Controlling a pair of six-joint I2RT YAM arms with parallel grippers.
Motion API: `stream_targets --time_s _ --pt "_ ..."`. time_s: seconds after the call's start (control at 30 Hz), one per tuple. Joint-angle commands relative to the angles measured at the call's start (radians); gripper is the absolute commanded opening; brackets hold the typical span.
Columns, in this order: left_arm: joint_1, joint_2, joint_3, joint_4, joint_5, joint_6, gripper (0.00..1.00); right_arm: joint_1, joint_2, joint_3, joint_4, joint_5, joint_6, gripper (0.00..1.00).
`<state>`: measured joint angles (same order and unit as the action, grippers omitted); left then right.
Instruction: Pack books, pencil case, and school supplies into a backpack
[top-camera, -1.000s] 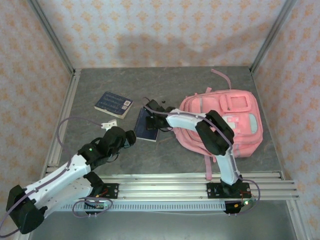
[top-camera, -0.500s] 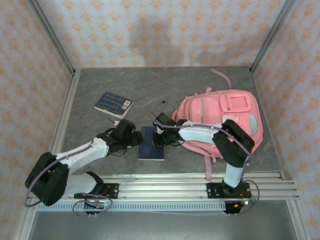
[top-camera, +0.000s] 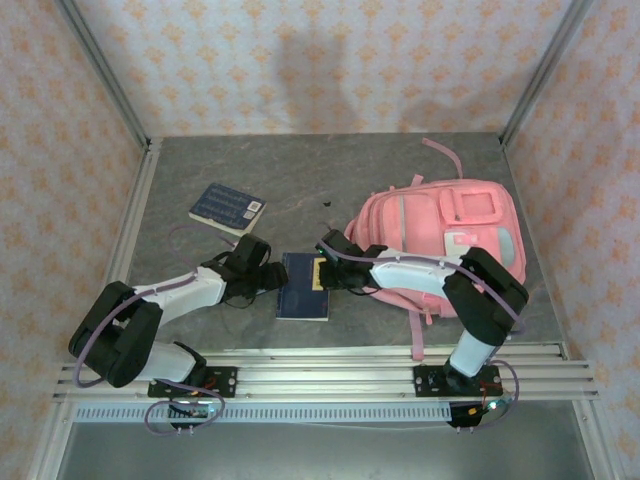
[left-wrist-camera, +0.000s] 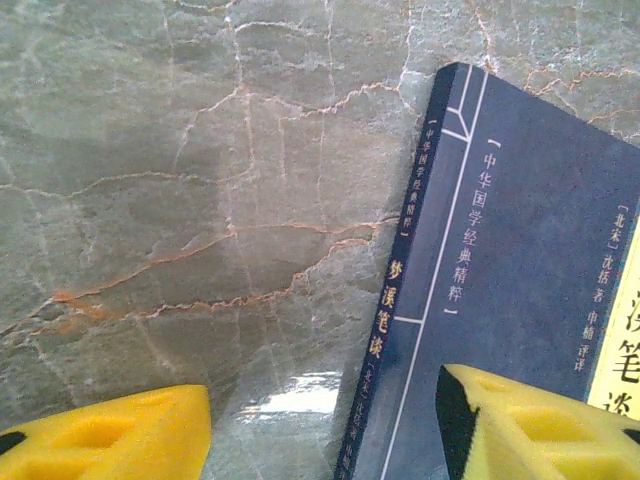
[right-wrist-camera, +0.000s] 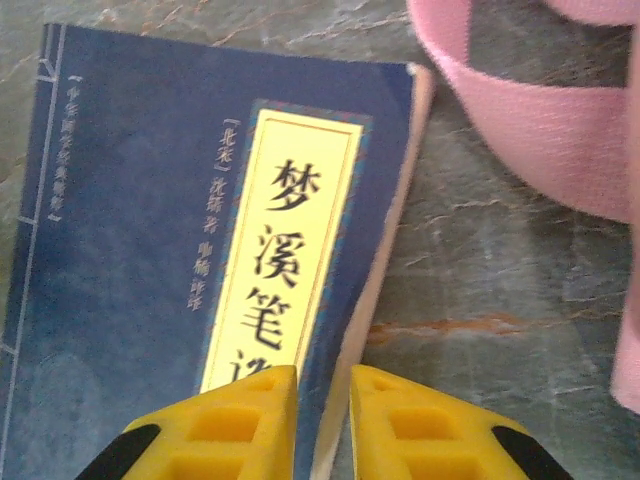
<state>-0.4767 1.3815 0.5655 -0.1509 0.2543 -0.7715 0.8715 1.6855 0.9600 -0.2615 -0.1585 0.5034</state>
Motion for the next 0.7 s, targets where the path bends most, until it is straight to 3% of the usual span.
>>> stream_targets --time_s 0.0,0.3,0.67 --pt "-0.014 0.060 -0.028 0.193 0.129 0.005 0.62 -0.009 0.005 -0.020 -0.004 0.080 0.039 0.20" --pt "-0.017 0.081 -0.026 0.256 0.212 0.006 0.57 -0.016 0.081 -0.026 0.079 -0.060 0.052 0.16" --pt "-0.048 0.056 -0.023 0.276 0.241 0.015 0.54 -0.018 0.127 -0.040 0.139 -0.102 0.079 0.12"
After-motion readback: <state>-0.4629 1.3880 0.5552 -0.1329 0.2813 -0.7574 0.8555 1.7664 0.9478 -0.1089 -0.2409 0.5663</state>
